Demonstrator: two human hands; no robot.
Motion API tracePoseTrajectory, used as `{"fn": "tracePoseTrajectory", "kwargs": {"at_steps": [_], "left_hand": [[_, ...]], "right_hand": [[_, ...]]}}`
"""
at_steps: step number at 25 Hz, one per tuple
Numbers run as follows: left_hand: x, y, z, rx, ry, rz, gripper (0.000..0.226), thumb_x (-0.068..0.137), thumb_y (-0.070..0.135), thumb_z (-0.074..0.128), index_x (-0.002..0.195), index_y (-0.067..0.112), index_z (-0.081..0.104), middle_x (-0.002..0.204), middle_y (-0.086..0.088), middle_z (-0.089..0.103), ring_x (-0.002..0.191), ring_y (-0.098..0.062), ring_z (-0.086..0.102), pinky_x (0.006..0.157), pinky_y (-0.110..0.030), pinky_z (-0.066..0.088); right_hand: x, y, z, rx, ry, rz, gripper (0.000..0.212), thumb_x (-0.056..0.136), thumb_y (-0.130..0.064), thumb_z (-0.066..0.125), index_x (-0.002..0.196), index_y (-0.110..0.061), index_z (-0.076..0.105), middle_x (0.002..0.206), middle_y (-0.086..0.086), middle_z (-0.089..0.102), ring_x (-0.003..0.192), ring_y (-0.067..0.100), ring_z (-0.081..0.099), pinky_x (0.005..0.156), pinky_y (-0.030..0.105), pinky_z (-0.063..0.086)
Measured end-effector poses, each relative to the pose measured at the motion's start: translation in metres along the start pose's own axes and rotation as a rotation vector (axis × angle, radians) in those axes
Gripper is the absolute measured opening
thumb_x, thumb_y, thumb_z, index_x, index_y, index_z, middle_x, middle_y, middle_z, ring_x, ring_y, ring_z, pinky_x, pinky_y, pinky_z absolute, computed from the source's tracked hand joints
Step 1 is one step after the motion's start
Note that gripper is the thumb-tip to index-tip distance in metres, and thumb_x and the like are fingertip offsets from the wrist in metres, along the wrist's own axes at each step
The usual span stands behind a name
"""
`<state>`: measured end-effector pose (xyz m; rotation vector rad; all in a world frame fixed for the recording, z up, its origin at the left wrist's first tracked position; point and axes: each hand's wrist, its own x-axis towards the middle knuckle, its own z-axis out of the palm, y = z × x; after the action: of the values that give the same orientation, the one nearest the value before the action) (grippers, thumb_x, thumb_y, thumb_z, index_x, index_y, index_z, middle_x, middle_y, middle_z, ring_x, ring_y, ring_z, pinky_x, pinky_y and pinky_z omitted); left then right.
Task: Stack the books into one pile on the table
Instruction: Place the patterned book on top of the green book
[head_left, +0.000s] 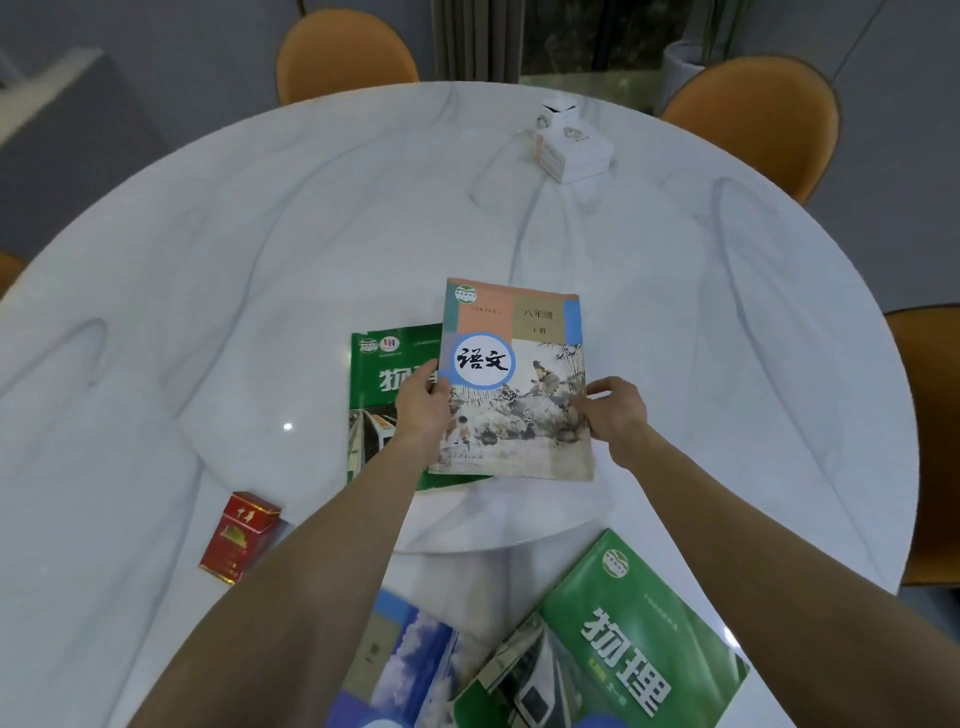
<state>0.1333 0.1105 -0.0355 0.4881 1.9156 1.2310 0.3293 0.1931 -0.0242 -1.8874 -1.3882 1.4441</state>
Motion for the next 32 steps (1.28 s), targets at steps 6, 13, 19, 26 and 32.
{"fn": "tracePoseTrajectory", "kwargs": {"at_steps": [6, 13, 19, 26, 32], "left_hand": [[0.023, -0.006, -0.058, -0.004, 0.114, 0.004, 0.039, 0.100, 0.010, 0.040, 0.137, 0.017, 0.048, 0.090, -0.002, 0.062, 0.060, -0.014, 0.044, 0.054, -0.027, 0.048], [0.032, -0.035, -0.092, 0.145, 0.216, 0.007, 0.032, 0.099, 0.013, 0.040, 0.127, 0.011, 0.056, 0.110, -0.031, 0.061, 0.060, -0.018, 0.043, 0.063, -0.035, 0.047], [0.030, -0.050, -0.094, 0.541, 0.189, 0.131, 0.022, 0.097, 0.008, 0.041, 0.106, -0.003, 0.059, 0.089, -0.022, 0.056, 0.081, -0.038, 0.055, 0.067, -0.032, 0.038], [0.031, -0.050, -0.100, 0.791, 0.111, 0.104, 0.027, 0.097, 0.007, 0.041, 0.117, -0.003, 0.056, 0.121, -0.023, 0.047, 0.106, -0.039, 0.050, 0.092, -0.040, 0.044], [0.030, -0.045, -0.102, 0.855, 0.058, 0.085, 0.027, 0.098, 0.008, 0.041, 0.119, -0.003, 0.054, 0.125, -0.022, 0.046, 0.109, -0.036, 0.049, 0.092, -0.036, 0.042]], "right_hand": [[0.002, -0.033, 0.057, 0.032, -0.094, -0.038, 0.018, 0.084, -0.009, 0.065, 0.102, -0.009, 0.061, 0.077, 0.011, 0.059, 0.057, 0.019, 0.048, 0.056, 0.027, 0.046], [0.002, -0.024, 0.108, -0.066, -0.144, -0.056, 0.025, 0.084, -0.009, 0.064, 0.108, -0.003, 0.069, 0.093, 0.017, 0.069, 0.079, 0.023, 0.059, 0.089, 0.040, 0.055], [-0.005, -0.013, 0.118, -0.242, -0.111, -0.120, 0.027, 0.090, -0.012, 0.059, 0.064, -0.005, 0.064, 0.062, 0.011, 0.055, 0.055, 0.019, 0.044, 0.053, 0.022, 0.039], [-0.004, -0.008, 0.126, -0.448, -0.042, -0.229, 0.053, 0.091, -0.010, 0.056, 0.043, -0.013, 0.033, 0.046, 0.004, 0.033, 0.045, 0.017, 0.028, 0.052, 0.027, 0.030], [-0.003, -0.010, 0.127, -0.500, -0.034, -0.219, 0.045, 0.090, -0.008, 0.055, 0.047, -0.011, 0.042, 0.049, 0.005, 0.039, 0.060, 0.026, 0.043, 0.059, 0.027, 0.036]]}}
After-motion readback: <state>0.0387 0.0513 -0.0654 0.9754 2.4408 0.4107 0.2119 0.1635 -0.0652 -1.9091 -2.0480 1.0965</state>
